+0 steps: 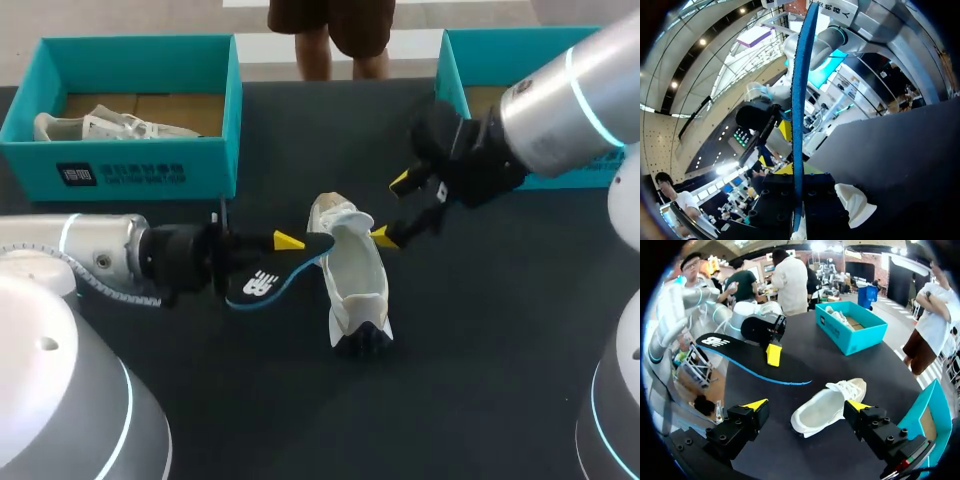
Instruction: Take the shoe out of the shoebox, open the shoe tongue, remove and reinsert the insole, then place the shoe into the shoebox
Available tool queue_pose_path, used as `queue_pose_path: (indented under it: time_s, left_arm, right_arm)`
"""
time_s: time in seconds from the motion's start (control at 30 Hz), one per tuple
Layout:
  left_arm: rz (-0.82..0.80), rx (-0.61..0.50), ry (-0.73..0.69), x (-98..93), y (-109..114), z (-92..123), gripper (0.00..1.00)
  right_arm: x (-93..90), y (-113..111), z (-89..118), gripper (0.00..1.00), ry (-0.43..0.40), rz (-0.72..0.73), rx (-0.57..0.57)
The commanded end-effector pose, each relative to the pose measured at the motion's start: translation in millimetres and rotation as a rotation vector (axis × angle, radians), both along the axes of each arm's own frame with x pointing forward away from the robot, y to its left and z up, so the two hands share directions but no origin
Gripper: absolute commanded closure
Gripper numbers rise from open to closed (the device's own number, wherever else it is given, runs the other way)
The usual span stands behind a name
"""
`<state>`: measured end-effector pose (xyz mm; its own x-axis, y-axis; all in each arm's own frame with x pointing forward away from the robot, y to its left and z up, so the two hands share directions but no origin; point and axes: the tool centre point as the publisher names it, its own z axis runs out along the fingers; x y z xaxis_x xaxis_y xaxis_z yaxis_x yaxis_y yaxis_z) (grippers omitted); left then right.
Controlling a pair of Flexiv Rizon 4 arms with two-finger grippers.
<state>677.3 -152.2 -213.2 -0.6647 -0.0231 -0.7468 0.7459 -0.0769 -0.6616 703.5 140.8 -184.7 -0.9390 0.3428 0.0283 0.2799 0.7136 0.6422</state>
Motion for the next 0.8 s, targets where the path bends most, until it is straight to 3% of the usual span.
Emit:
queue_pose_path:
  time_s: [0.03,0.37,0.43,0.53,0.8]
  left_arm:
    - [0.02,-0.008,-0.002,-6.7,-4,-3,1.0]
    - [0.02,-0.008,-0.002,-6.7,-4,-3,1.0]
    - [0.02,-0.008,-0.002,-6.7,-4,-3,1.0]
    - [0.02,-0.008,-0.002,-6.7,-4,-3,1.0]
    - [-0.045,0.013,0.012,-12.3,-31,-25,1.0]
  right_arm:
    - [-3.8,4,4,0.0,-0.247,0.056,-0.182]
    - [-3.8,4,4,0.0,-0.247,0.056,-0.182]
    - [-4.1,-1,-15,0.0,-0.28,0.085,-0.12]
    - [-4.5,-11,-31,0.0,-0.26,0.149,-0.182]
    - [1.7,-38,-69,0.0,-0.274,0.284,-0.189]
